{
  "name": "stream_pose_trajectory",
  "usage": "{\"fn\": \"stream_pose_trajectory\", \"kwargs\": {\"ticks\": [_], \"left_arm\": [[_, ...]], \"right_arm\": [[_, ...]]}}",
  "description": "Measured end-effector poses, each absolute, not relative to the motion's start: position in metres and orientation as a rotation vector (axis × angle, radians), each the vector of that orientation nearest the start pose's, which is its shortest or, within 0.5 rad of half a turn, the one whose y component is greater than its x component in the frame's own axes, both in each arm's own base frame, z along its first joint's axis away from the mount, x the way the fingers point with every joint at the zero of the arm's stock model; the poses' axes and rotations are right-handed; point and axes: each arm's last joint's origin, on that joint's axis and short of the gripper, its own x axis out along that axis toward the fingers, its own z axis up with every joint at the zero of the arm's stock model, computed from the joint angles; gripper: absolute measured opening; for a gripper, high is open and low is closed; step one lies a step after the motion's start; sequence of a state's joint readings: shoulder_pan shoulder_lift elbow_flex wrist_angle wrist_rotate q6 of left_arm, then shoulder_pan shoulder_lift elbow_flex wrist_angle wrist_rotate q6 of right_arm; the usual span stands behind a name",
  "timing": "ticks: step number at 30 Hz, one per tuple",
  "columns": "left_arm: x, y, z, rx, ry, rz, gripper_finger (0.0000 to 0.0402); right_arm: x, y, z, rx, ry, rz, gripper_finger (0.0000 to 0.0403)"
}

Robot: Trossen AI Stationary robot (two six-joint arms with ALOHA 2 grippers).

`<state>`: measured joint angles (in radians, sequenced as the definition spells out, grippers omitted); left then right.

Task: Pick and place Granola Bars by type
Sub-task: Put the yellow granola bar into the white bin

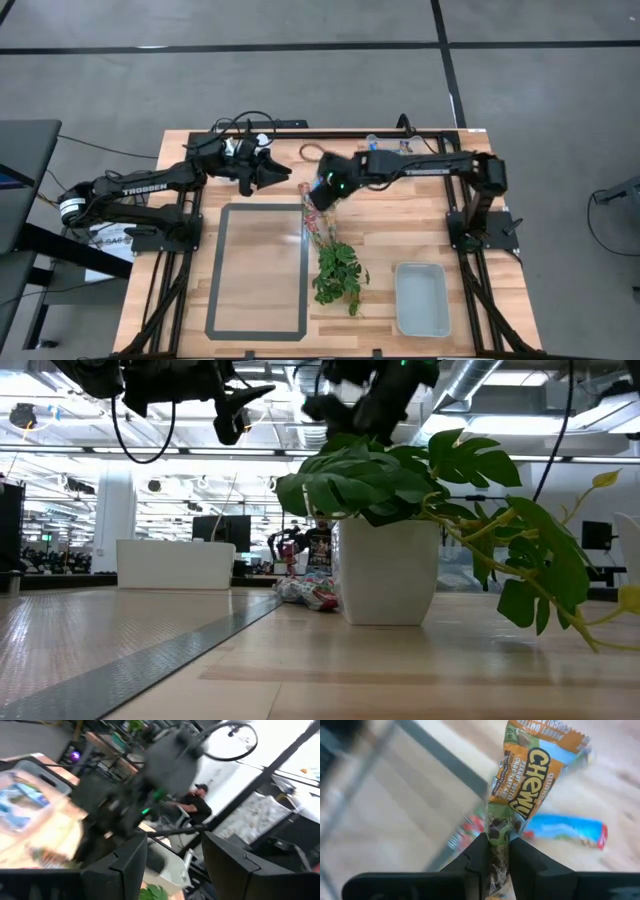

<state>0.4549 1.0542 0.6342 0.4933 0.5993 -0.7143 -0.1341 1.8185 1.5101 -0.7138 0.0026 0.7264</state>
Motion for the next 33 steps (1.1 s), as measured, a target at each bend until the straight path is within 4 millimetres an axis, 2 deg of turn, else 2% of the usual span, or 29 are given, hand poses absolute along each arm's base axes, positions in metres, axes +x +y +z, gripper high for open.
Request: {"fn": "stream_pose_trajectory", "kwargs": {"ticks": [6, 12, 17, 25, 33], "left_arm": [[0.213, 0.090, 0.290, -0.703, -0.011, -0.028, 0.0182], [0.213, 0.093, 0.288, -0.715, -0.026, 0.082, 0.0182], [0.213, 0.093, 0.287, -0.716, -0.029, 0.103, 0.0182], [0.213, 0.094, 0.284, -0.715, -0.004, 0.139, 0.0182], [0.216, 0.094, 0.289, -0.685, -0.056, 0.071, 0.0182]], "right_arm": [[0.377, -0.066, 0.303, 0.763, 0.671, -0.439, 0.0051], [0.380, -0.075, 0.326, 0.797, 0.498, -0.308, 0.0052], [0.391, -0.076, 0.330, 0.827, 0.430, -0.176, 0.0052], [0.393, -0.073, 0.333, 0.813, 0.405, -0.143, 0.0052], [0.394, -0.072, 0.335, 0.800, 0.380, -0.129, 0.0052]]}}
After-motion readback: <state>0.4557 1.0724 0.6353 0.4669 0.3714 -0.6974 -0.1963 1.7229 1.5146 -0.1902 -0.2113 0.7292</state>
